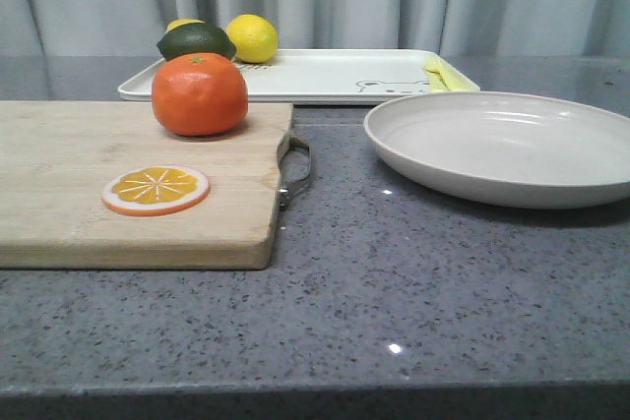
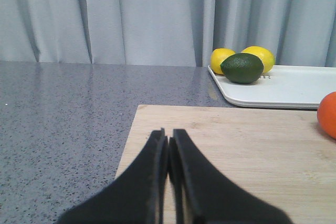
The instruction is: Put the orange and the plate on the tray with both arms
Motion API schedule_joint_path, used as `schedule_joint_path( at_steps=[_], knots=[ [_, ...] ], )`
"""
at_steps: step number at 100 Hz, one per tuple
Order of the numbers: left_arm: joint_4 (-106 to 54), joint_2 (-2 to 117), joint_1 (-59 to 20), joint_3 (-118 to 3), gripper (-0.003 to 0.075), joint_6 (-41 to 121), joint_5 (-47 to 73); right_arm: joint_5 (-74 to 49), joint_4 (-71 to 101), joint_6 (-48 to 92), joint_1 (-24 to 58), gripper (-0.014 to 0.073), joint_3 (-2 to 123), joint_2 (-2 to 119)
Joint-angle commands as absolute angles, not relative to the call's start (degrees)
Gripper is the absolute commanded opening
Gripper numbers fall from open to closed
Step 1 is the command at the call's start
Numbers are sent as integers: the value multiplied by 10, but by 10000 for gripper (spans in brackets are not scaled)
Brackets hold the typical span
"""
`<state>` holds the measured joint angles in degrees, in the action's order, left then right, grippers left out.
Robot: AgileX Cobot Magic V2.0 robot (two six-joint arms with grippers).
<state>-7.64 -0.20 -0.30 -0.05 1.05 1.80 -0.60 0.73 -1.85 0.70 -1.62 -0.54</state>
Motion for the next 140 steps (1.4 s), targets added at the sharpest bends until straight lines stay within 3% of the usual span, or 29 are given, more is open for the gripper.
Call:
schedule_joint_path(
  at_steps=[1,30,84,109,140],
  knots=[
    [-77,-18,-3,-12,-19,8,-34,42,0,-14,5,-67,-10,-18],
    [-77,64,-3,-100,-19,8,-29,20,-26,-14,5,-61,48,30],
    [-77,315,-3,-248,-19,8,-38,-20,16,-14,5,-58,230,276],
    [-77,358,-3,-252,-19,8,-96,-43,22,-14,5,-58,312,402],
    [-78,364,-3,-252,-19,8,-113,-17,26,-14,5,-58,315,474]
  ],
)
